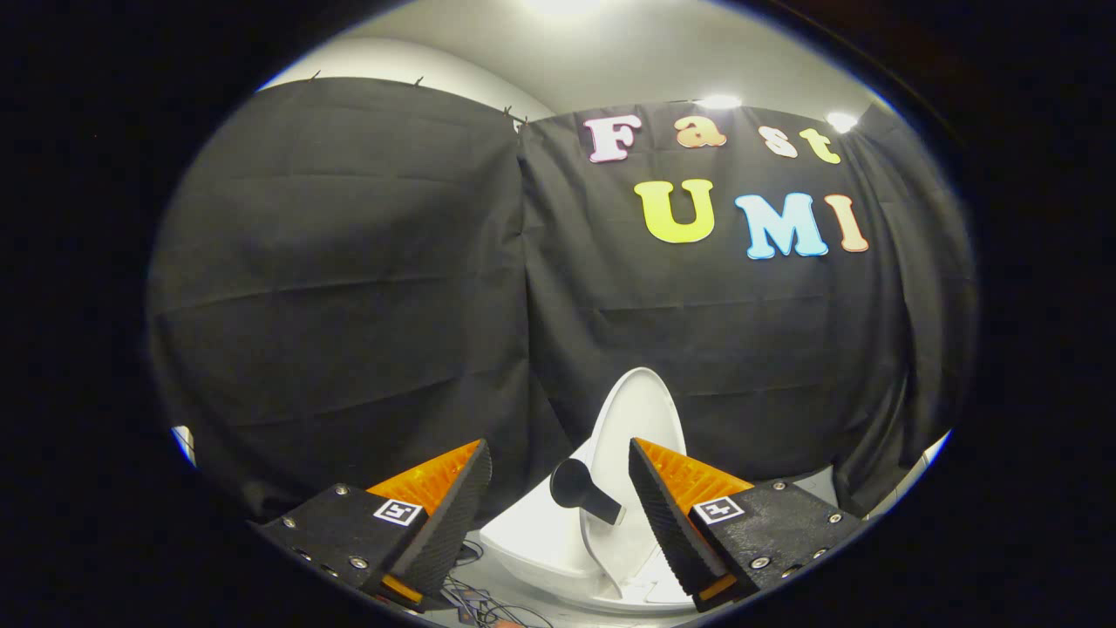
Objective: Open the toilet lid.
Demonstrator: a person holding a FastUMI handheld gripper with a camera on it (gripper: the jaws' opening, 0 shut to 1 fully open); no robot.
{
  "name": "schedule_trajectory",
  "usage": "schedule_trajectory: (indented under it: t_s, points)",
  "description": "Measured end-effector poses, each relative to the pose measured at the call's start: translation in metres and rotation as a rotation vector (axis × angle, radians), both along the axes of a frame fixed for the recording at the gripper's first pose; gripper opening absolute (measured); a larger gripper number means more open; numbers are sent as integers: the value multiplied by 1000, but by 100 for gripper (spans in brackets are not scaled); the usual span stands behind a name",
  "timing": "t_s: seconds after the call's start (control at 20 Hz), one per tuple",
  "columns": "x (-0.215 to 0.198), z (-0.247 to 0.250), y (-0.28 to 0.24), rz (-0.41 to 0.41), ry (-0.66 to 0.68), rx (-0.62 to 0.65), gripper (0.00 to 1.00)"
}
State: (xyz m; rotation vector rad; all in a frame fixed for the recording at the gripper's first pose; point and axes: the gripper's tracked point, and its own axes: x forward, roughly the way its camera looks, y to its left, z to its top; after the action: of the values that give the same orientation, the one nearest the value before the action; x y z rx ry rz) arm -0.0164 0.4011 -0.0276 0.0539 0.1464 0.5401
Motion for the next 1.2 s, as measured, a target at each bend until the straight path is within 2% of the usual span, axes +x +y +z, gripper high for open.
schedule_trajectory:
  t_s: [0.1, 0.25, 0.55, 0.75, 1.1, 1.2]
  points:
    - [-20, 35, -22, 38, -69, 38, 97]
    - [-34, 63, -88, 1, -187, -14, 97]
    - [-31, 75, -220, -190, -255, 14, 96]
    - [-24, 60, -326, -378, -250, -44, 96]
    - [-12, 34, -430, -581, -201, -16, 97]
    - [-15, 43, -446, -632, -237, 3, 97]
